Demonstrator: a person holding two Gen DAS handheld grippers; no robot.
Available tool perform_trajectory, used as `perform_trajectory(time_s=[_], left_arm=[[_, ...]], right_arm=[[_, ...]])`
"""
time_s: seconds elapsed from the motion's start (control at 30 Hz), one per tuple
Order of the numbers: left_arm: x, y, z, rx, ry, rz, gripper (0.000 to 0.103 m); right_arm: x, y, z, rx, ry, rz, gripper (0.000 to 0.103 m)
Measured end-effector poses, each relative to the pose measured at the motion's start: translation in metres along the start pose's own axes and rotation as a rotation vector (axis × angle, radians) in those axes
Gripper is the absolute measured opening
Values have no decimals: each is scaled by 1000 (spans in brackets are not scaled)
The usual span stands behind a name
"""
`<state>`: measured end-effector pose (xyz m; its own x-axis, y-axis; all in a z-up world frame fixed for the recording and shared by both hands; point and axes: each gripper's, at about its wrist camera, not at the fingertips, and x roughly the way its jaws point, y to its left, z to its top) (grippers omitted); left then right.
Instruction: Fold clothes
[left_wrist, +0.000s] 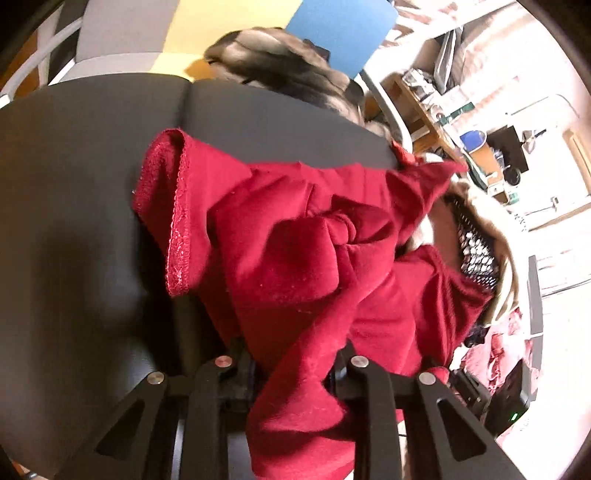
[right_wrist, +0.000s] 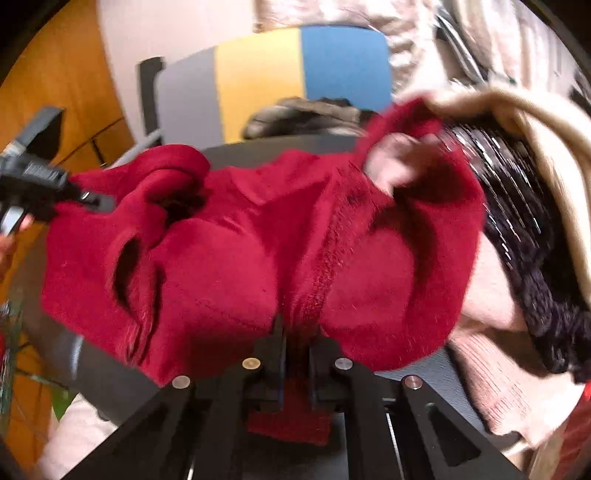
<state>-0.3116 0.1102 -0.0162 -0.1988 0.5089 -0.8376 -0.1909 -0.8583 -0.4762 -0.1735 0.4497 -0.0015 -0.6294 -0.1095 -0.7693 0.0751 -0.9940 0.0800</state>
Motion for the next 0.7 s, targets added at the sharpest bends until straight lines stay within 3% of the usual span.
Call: perform_trajectory(time_s=[0.07,0.17,0.23,0.3,0.43,0.47,0.53,0.6,0.7], left_arm=[[-17,13,7,-2,-19,37,26],[-7,30,21,-33,-35,140,27],[0,42,23,-50,-33,188,30],[-4,62,15,-75,-38,200,33],[-13,77,-4,-122,-89,165,40],[-13,77,-8,-127,-108,165,41],[-15,75,-13,-130,-145,181,44],[-26,68,-20,-130,-185,224,44],[-43,49,-32,-108,-261,315,44]], right_arm=[[-4,22,0,-32,-7,57,9],[2,65,-10,-56,22,243,9],[11,91,-22,-86,56,312,9],[20,106,-24,-92,88,378,16],[8,86,-1,42,18,497,26],[6,79,10,61,-18,490,39],[14,82,41,4,-65,363,54],[25,90,72,-70,-102,219,55],[53,106,110,-112,-122,164,55]])
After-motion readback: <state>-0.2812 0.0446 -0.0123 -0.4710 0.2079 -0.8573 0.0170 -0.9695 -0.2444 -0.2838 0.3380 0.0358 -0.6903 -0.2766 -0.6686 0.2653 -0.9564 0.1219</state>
